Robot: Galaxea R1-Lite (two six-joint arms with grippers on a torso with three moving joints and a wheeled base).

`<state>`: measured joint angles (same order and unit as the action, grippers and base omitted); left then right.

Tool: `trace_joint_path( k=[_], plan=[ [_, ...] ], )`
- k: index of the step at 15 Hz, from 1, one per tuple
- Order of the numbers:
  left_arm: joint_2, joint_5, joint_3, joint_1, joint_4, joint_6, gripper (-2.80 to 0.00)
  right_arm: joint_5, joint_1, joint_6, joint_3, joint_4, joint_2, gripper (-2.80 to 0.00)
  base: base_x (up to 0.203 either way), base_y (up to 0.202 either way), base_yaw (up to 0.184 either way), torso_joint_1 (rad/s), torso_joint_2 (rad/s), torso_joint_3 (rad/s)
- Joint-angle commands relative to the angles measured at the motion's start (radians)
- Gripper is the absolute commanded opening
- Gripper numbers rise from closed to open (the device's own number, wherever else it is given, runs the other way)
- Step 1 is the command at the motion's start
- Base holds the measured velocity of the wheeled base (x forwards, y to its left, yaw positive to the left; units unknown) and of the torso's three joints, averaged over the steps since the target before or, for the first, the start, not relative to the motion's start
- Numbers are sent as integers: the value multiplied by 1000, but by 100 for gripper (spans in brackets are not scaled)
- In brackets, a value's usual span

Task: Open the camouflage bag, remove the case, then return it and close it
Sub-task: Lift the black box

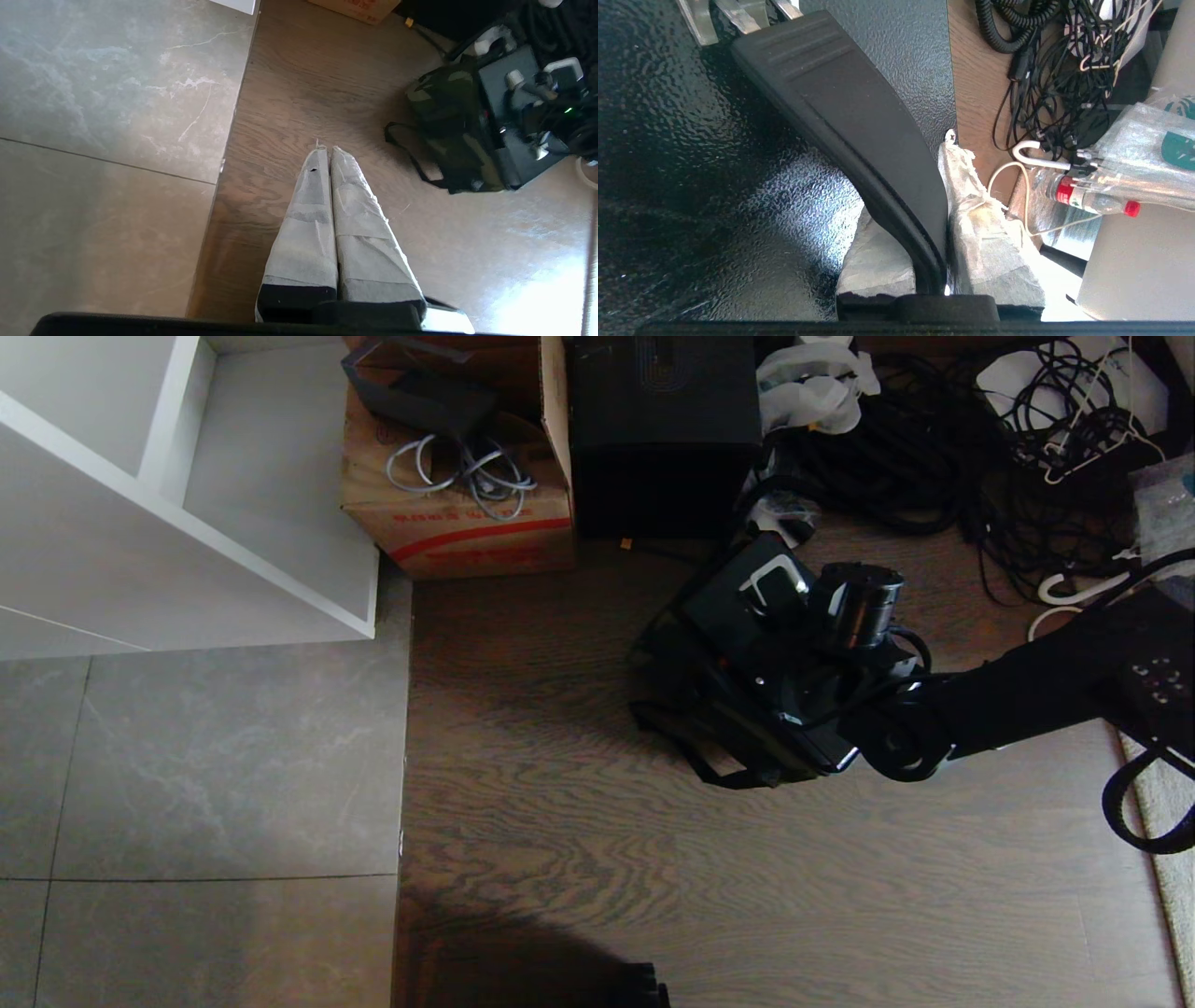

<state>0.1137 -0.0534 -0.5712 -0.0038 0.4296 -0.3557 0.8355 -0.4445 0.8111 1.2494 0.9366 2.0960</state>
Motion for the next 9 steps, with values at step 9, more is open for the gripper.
trace_joint_path(
  k=[9],
  plan=[
    [90,-80,-23,1,35,-163,-280,1,0,4,-1,6,12,-280,0,0,0,0,0,0]
  ],
)
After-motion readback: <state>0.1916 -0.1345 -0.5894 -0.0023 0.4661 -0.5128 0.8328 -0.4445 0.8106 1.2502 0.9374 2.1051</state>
